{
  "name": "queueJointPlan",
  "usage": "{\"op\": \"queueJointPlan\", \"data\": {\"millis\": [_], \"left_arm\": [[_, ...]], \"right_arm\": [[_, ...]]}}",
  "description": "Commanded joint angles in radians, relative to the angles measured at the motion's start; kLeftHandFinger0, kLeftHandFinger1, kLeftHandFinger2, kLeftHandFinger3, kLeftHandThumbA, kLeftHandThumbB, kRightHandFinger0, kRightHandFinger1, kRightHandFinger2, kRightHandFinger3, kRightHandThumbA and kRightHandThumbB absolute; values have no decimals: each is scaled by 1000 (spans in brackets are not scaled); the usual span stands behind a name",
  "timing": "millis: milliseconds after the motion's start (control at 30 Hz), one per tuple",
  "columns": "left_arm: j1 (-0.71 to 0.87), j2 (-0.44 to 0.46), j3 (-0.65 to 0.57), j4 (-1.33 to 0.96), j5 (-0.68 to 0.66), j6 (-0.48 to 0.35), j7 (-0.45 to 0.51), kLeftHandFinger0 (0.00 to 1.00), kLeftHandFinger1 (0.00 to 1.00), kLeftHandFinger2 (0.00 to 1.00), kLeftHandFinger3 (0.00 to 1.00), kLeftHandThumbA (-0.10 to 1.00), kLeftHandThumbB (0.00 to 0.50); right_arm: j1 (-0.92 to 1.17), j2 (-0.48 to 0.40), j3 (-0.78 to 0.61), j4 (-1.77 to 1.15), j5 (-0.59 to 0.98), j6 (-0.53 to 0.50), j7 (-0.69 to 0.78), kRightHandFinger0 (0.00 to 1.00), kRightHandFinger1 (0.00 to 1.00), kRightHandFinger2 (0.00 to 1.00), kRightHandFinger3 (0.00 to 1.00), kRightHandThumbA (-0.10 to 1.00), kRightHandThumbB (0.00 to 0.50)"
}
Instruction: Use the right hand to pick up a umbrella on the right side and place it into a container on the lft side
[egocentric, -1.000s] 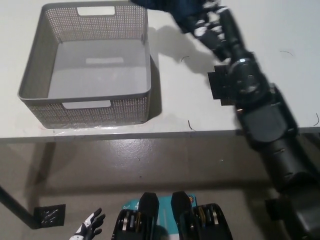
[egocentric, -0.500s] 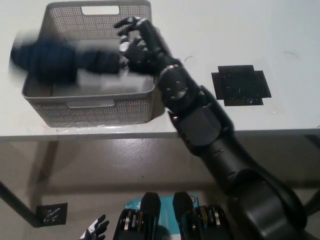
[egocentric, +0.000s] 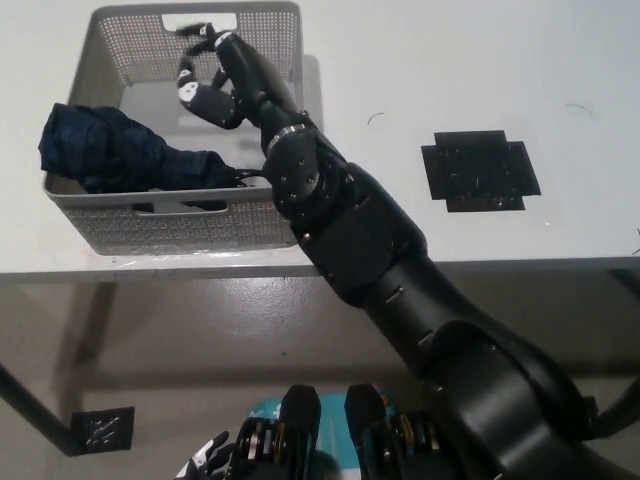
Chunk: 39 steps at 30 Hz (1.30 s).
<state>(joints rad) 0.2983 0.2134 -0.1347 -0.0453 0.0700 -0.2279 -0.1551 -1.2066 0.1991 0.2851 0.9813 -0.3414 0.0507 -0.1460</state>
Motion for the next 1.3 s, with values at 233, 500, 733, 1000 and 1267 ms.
{"op": "queueJointPlan", "data": {"millis": [233, 500, 733, 1000, 1267], "left_arm": [[-5, 21, -6, -30, 2, -18, -20, 1000, 1000, 1000, 1000, 1000, 8], [4, 21, 8, -34, 4, -23, -12, 1000, 1000, 1000, 1000, 1000, 0], [10, 15, 26, -18, -8, -30, 3, 1000, 1000, 1000, 1000, 1000, 0], [9, 14, 43, -10, -32, -16, 7, 1000, 1000, 1000, 1000, 1000, 0], [-5, 11, 33, 20, -32, -32, 0, 1000, 1000, 1000, 1000, 1000, 5]], "right_arm": [[2, -112, -23, -210, 39, 75, 147, 1000, 1000, 1000, 1000, 1000, 465], [151, -237, -145, -698, 174, 116, 250, 1000, 1000, 1000, 1000, 1000, 479], [323, -319, -241, -1234, 283, 229, 271, 1000, 1000, 1000, 1000, 1000, 462], [584, -429, -339, -1709, 414, 271, 256, 1000, 1000, 1000, 1000, 1000, 430], [1077, -396, -257, -1799, 397, 43, 216, 1000, 1000, 1000, 1000, 1000, 407]]}}
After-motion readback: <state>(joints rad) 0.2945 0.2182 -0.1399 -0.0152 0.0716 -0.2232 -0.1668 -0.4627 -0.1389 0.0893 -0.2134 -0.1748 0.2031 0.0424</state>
